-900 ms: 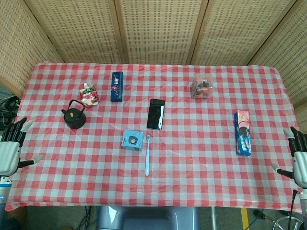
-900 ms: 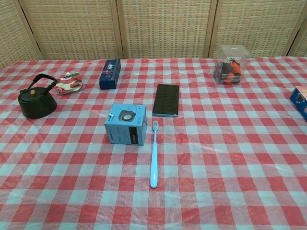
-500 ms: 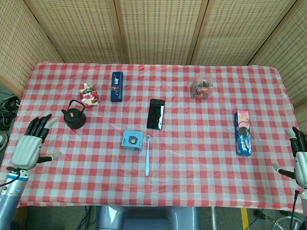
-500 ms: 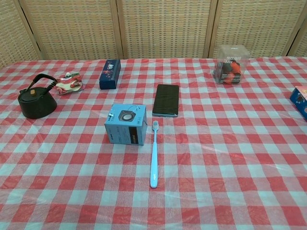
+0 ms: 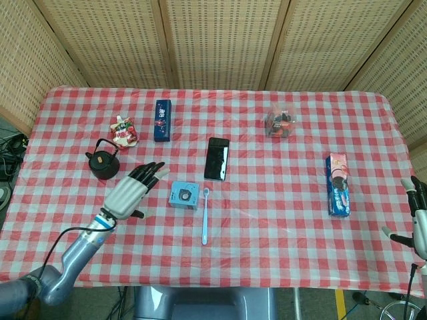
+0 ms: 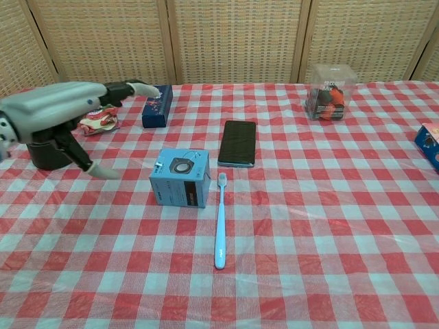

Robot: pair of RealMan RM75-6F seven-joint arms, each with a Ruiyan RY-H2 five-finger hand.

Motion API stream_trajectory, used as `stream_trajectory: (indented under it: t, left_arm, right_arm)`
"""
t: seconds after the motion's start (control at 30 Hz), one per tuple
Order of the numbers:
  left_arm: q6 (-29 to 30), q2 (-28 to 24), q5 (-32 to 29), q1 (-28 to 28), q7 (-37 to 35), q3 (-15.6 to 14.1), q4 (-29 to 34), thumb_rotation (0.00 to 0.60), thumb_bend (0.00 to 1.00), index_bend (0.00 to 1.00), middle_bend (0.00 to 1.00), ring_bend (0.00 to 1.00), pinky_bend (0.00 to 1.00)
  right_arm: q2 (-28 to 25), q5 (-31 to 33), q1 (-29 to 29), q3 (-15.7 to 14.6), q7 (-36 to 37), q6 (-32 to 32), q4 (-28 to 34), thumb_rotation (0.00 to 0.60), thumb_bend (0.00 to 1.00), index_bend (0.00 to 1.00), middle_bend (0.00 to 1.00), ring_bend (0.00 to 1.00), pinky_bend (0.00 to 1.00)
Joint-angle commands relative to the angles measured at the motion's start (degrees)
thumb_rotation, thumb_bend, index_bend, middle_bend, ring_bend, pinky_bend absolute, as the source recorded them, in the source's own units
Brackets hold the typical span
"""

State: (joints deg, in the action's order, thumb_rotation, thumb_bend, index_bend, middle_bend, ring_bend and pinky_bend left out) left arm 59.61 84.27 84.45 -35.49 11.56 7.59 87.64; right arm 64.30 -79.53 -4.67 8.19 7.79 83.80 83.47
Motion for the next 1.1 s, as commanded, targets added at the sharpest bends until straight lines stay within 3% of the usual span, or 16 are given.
stream_trajectory:
  t: [0.03, 0.33, 0.57, 0.77, 0.97, 1.1]
  left_arm:
    - [-3.11, 6.49, -2.79, -3.68, 3.1, 1.73, -5.71, 0.6, 0.0, 0.12, 0.03, 0.1, 0.2]
    - [-7.03, 12.45, -6.64, -7.62, 5.45, 2.98, -13.12, 0.6, 0.0, 0.19, 0.1, 0.18, 0.27]
    - [-8.0, 13.26, -7.05, -9.16, 4.86, 2.73, -15.54, 0.6, 0.0, 0.45, 0.32, 0.37, 0.37]
    - [-8.07, 10.42, -6.2, -9.09, 1.11, 2.41, -12.19, 0.6, 0.02, 0.53, 0.37, 0.41, 0.41]
    - [-8.32, 3.12, -4.99, -9.05, -3.33, 2.6, -4.64, 0.6, 0.02, 0.53, 0.38, 0.41, 0.41]
    - [-16.83, -9.37, -9.44, -10.83, -6.84, 3.63, 8.24, 0.6, 0.02, 0.53, 0.38, 0.41, 0.41]
  right_arm:
    - [0.21, 0.63, -0.07, 0.14, 0.18, -0.56, -0.58, 0.6, 0.0, 0.02, 0.0, 0.0, 0.0]
    - [0.81, 1.65, -0.49, 0.33, -0.02, -1.96, -1.72, 0.6, 0.0, 0.03, 0.0, 0.0, 0.0]
    - [1.26, 1.88, -0.73, 0.48, -0.51, -2.24, -2.15, 0.6, 0.0, 0.03, 0.0, 0.0, 0.0]
    - [1.34, 1.88, -0.72, 0.46, -0.71, -2.25, -2.11, 0.6, 0.0, 0.03, 0.0, 0.0, 0.0]
    - [1.39, 1.83, -0.77, 0.44, -0.85, -2.34, -2.07, 0.6, 0.0, 0.03, 0.0, 0.0, 0.0]
    - [1.62, 1.52, -0.95, 0.34, -1.46, -2.34, -1.97, 0.6, 0.0, 0.03, 0.0, 0.0, 0.0]
